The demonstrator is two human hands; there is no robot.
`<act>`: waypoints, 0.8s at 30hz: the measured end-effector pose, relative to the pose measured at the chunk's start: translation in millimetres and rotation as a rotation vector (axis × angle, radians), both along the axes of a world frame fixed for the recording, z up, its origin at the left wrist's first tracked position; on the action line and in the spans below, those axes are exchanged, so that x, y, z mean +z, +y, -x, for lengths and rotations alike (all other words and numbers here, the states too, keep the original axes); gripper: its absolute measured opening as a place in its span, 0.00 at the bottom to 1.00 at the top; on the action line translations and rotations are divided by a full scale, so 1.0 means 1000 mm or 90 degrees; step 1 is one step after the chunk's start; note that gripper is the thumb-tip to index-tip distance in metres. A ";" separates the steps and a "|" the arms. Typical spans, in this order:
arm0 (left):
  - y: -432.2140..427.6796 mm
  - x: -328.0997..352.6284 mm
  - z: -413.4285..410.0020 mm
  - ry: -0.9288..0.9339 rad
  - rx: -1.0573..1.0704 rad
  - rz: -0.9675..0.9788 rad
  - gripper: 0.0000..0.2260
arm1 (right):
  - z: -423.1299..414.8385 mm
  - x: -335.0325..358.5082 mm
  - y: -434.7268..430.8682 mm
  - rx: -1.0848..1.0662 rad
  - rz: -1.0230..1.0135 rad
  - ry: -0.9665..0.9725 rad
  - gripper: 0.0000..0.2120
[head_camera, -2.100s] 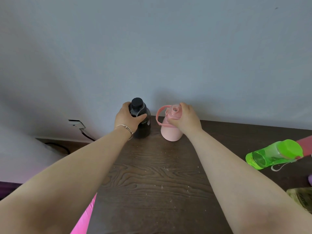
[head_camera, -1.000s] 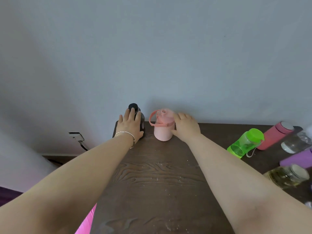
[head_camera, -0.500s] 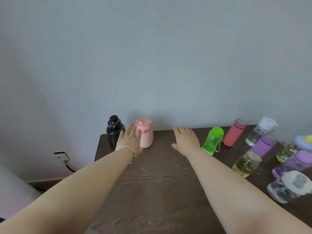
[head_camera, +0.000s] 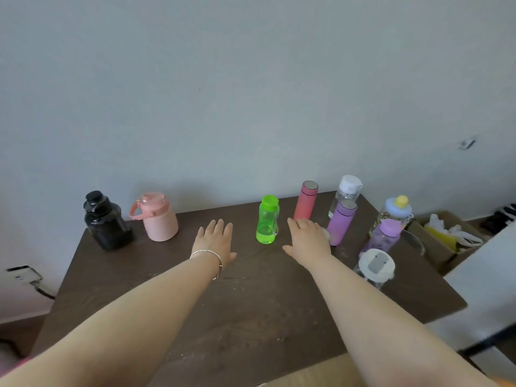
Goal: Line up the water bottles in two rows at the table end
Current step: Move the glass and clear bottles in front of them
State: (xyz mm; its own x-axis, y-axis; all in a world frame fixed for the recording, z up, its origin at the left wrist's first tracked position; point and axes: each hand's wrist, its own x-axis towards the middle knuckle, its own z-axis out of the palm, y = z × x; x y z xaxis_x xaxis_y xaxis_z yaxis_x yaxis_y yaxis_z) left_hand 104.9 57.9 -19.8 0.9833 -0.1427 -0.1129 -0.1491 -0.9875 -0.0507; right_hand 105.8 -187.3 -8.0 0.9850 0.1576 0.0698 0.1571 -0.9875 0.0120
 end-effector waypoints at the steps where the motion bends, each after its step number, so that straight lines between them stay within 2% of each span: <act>1: -0.020 -0.001 0.001 0.003 -0.008 0.008 0.37 | 0.005 -0.002 -0.018 -0.010 -0.002 0.004 0.36; 8: -0.131 -0.011 0.010 0.015 -0.073 0.025 0.37 | 0.039 -0.015 -0.136 -0.096 -0.029 0.015 0.32; 11: -0.163 -0.013 0.008 0.009 -0.100 0.027 0.37 | 0.052 -0.019 -0.169 -0.136 -0.038 0.023 0.34; 20: -0.216 -0.015 -0.032 0.006 -0.167 0.066 0.38 | 0.061 -0.041 -0.212 -0.259 -0.135 0.067 0.36; 24: -0.227 -0.028 -0.055 0.023 -0.162 0.135 0.36 | 0.052 -0.058 -0.213 -0.336 -0.202 0.105 0.43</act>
State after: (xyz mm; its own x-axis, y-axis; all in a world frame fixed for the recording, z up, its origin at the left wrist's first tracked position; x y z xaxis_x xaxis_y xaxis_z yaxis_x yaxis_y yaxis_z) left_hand 160.3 -168.7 -47.8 0.9089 -0.4077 -0.0877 -0.3909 -0.9061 0.1618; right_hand 54.0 -400.6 -66.1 0.9262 -0.3556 -0.1253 -0.3768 -0.8838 -0.2773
